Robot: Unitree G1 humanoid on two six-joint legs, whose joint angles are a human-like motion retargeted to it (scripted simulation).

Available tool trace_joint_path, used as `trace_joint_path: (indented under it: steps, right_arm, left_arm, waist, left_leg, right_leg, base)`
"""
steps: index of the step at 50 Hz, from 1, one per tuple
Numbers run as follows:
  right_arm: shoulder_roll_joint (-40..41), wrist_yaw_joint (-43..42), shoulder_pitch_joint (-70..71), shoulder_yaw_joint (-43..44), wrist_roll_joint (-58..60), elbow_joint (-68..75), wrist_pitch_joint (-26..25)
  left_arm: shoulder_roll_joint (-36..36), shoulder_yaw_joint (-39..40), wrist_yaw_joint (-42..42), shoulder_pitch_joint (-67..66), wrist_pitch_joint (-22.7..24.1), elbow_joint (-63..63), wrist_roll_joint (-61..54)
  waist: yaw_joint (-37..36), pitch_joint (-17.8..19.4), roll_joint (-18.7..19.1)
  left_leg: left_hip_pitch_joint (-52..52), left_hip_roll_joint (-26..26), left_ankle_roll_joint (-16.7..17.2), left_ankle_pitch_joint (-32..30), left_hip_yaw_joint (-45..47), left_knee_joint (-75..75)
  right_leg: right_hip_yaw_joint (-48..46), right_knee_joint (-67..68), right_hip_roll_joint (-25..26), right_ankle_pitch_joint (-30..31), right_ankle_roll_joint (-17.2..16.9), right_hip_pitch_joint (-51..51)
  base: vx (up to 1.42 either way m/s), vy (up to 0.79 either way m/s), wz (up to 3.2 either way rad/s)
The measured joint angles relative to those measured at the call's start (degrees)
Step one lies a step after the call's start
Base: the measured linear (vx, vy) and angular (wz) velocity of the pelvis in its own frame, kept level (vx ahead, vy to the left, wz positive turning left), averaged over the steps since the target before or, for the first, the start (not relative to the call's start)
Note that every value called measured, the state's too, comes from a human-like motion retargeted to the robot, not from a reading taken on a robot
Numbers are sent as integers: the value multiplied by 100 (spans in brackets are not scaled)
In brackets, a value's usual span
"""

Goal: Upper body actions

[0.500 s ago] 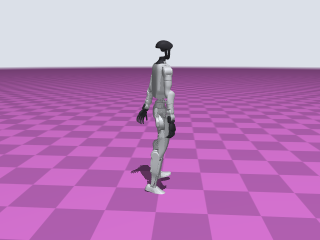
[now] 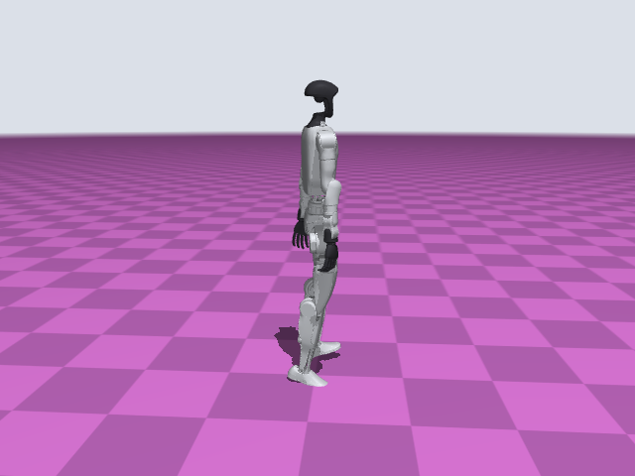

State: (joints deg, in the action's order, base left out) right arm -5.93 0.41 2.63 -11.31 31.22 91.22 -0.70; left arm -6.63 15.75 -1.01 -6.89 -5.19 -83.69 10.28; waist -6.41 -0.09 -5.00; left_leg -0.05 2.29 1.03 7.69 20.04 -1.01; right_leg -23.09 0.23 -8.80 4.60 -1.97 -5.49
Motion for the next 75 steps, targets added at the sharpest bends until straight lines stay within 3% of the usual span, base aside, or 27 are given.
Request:
trace_joint_path:
  steps: [11, 18, 25, 28, 32, 40, 47, 51, 57, 62, 65, 70, 75]
  right_arm:
    - [-116, -221, -188, 226, 44, 242, -72]
    - [-56, -329, -7, 66, 182, 86, -47]
    - [87, -453, -30, 167, 517, -283, 423]
    - [73, -584, -143, 394, 473, -107, 404]
    - [-102, -522, -502, 955, 89, 328, 262]
    - [-517, -546, -1718, 1704, -822, 619, -395]
    - [-572, -846, -1917, 1745, -1698, 619, -744]
    - [-457, -781, -1382, 1284, -2139, 619, -827]
    - [-77, 11, 431, 424, -1134, 554, -329]
    - [467, 875, 1617, -183, -746, -822, 336]
    - [708, 1088, 2051, -450, -872, -1564, 759]
    - [808, 1106, 2425, -755, -979, -2180, 1601]
    - [645, 1010, 2114, -848, -444, -1992, 1592]
  left_arm:
    - [-44, -5, -76, -22, 63, -93, 63]
    - [-134, 45, 248, -225, -327, -650, 372]
    - [-371, -483, 426, -64, -435, -1371, 274]
    - [-453, -798, 299, 330, -446, -1371, 339]
    - [-573, -1145, 112, 1422, -183, -1261, 641]
    - [-185, -1304, -117, 2828, 353, 296, 354]
    - [-9, -1514, -5, 2740, 1111, 1586, 234]
    - [3, -1600, 227, 2228, 1071, 1310, 452]
    - [-37, -863, 194, 876, 483, -129, 558]
    - [-168, 63, 187, -553, -223, -1371, 160]
    - [-144, 309, 85, -1442, -489, -1371, 144]
    - [-72, 754, -61, -2294, -502, -1371, 531]
    - [-221, 458, -218, -1842, -753, -1371, 66]
  waist:
    - [174, -92, 22]
    - [279, -93, 42]
    - [391, -62, 88]
    - [460, -72, 60]
    - [437, -5, -21]
    - [377, 60, -127]
    - [292, 58, -51]
    - [204, 2, -16]
    - [243, -62, 70]
    - [375, -2, 180]
    - [455, 6, 200]
    - [421, -51, 161]
    - [508, -78, 93]
  left_leg:
    - [61, 5, -15, 41, 102, -30]
    - [171, -34, 3, 88, 394, -93]
    - [261, -138, 28, 110, 763, -123]
    - [248, -146, 20, 99, 789, -126]
    - [222, -125, -11, 68, 687, -111]
    - [79, -50, -84, 27, 267, -27]
    - [-63, -15, -102, 7, -4, 28]
    - [-125, 2, -95, -12, -106, 31]
    - [-54, -34, -65, -24, -18, -15]
    - [63, -130, -21, -10, 189, -55]
    - [113, -178, 9, -6, 262, -73]
    - [143, -212, 49, 1, 346, -86]
    - [91, -219, 49, -35, 274, -61]
  right_leg:
    - [185, 27, 6, 58, 11, 106]
    - [586, 122, 22, 175, 40, 372]
    - [971, 207, 87, 297, 43, 597]
    - [969, 198, 89, 318, 45, 609]
    - [813, 172, 56, 307, 37, 517]
    - [332, 81, -24, 221, -8, 241]
    - [65, 44, -65, 155, -18, 154]
    - [-19, 36, -80, 130, -11, 164]
    - [94, 34, -25, 151, 25, 203]
    - [423, 99, 72, 167, 50, 307]
    - [573, 114, 125, 178, 63, 349]
    - [748, 146, 158, 178, 62, 429]
    - [664, 145, 151, 140, 51, 377]
  base:
    - [0, 0, -2]
    - [-1, -1, -50]
    - [-1, 0, -57]
    - [0, 0, 0]
    - [-5, -1, 29]
    - [-1, -2, 43]
    - [-3, 3, 33]
    - [-1, 2, 39]
    - [1, -2, 0]
    - [-2, -4, -38]
    - [2, -3, -26]
    - [1, -2, -13]
    - [0, -3, 26]
